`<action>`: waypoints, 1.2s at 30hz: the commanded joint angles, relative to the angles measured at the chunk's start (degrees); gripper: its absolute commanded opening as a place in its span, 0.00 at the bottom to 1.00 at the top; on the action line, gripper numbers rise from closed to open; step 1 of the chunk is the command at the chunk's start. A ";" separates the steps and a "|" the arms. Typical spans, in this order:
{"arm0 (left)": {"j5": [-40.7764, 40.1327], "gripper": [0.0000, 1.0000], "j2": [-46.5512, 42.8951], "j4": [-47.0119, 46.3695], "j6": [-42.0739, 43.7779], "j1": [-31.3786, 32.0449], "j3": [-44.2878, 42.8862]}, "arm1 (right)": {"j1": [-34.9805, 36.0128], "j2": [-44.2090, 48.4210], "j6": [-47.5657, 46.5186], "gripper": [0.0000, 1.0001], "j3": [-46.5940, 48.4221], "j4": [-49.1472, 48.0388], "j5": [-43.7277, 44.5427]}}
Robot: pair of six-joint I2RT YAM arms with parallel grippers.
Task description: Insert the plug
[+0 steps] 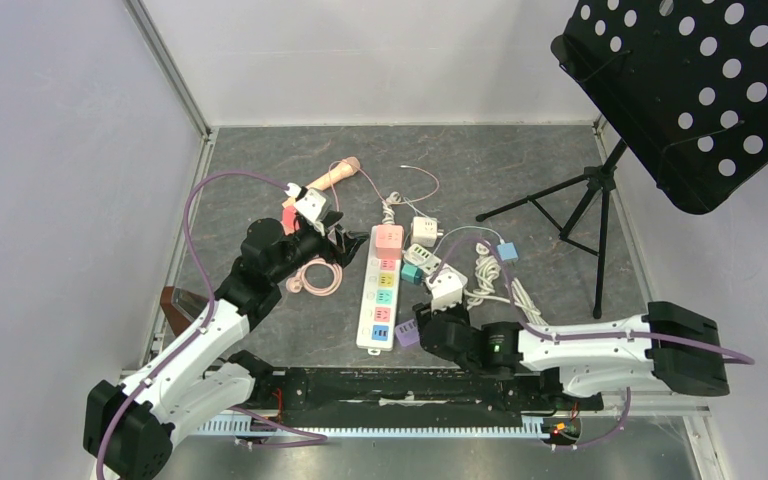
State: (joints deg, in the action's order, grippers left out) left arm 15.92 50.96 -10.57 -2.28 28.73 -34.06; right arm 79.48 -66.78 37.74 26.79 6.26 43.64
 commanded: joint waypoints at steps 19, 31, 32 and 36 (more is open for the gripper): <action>-15.54 0.86 -0.37 3.03 -6.53 0.01 -4.60 | -23.51 -2.09 -3.73 0.98 34.78 34.41 -14.91; -16.95 1.00 4.29 10.20 -12.05 -0.01 -9.75 | -50.09 -7.56 -6.14 0.73 28.60 31.19 -23.38; -16.23 1.00 4.76 10.02 -12.04 -0.01 -10.01 | -52.65 -7.26 -7.17 0.74 27.50 30.31 -22.90; -13.28 0.99 6.00 9.34 -12.74 -0.03 -11.49 | -59.65 -6.51 -11.83 0.70 24.34 25.73 -19.60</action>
State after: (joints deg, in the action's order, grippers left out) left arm -0.80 56.18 -1.13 -12.25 28.69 -41.74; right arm 24.40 -74.32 30.70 53.15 36.60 21.04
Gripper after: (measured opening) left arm 0.993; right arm 0.735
